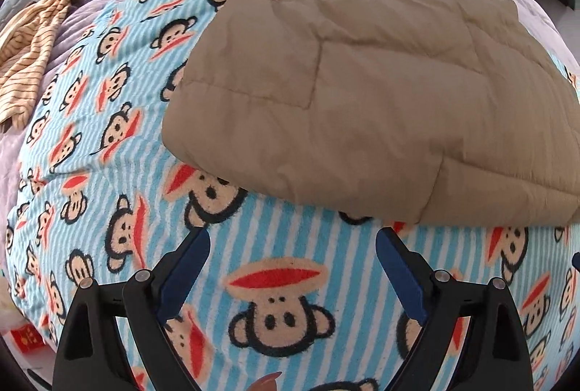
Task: Fold large clothes
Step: 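Open both tools and release the folded jacket onto the blanket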
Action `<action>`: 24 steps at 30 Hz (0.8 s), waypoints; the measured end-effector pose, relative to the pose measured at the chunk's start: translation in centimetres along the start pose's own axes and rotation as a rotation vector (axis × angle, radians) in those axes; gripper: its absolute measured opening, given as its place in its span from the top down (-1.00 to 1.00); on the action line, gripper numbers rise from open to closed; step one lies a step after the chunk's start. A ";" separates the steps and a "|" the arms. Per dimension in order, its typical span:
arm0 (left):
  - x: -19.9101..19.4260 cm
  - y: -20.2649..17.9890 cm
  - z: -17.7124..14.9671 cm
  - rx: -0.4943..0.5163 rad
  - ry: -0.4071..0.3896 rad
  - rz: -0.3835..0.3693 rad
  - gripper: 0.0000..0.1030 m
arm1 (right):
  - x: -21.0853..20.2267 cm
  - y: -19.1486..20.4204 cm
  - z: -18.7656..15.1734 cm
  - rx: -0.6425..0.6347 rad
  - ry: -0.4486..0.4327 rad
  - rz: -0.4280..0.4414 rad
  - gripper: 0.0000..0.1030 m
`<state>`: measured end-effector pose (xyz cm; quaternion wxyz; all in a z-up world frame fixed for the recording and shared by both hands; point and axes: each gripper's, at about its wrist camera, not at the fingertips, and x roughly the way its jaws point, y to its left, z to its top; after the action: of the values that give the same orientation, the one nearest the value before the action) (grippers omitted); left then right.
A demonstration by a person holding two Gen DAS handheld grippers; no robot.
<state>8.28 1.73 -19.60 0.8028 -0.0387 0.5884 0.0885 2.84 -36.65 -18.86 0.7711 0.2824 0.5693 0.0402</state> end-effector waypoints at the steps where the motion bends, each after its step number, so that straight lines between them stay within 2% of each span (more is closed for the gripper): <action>1: 0.0 0.1 0.0 -0.001 0.001 -0.007 -0.82 | -0.2 0.1 -0.1 0.008 -0.012 0.004 -0.18; 5: 0.2 0.4 0.2 -0.008 0.014 -0.039 -0.82 | -0.2 0.3 0.1 0.026 -0.019 0.016 -0.22; 7: 0.2 0.5 0.3 -0.011 0.020 -0.056 -0.82 | -0.2 0.5 0.6 0.036 -0.034 0.027 -0.44; 8: 0.2 0.5 0.3 -0.013 0.021 -0.065 -0.82 | -0.2 0.5 0.7 0.039 -0.047 0.030 -0.68; 9: 0.2 0.4 0.4 -0.016 0.022 -0.073 -0.82 | -0.3 0.5 0.9 0.044 -0.057 0.033 -0.79; 11: 0.1 0.3 0.6 -0.020 0.023 -0.085 -0.82 | -0.2 0.5 1.5 0.056 -0.060 0.048 -0.87; 12: 0.1 0.3 0.7 -0.022 0.022 -0.094 -0.82 | 0.0 0.4 1.8 0.069 -0.058 0.061 -0.98; 18: 0.9 0.8 1.2 -0.058 0.052 -0.166 -0.82 | 0.7 -0.2 3.0 0.148 -0.057 0.152 -1.00; 24: 1.8 2.3 1.7 -0.137 0.059 -0.198 -0.82 | 2.0 -0.5 3.2 0.177 0.004 0.204 -1.00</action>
<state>10.00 4.43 -20.65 0.7853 -0.1541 0.5977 0.0475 6.32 -37.58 -20.22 0.7339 0.4054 0.5407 0.0686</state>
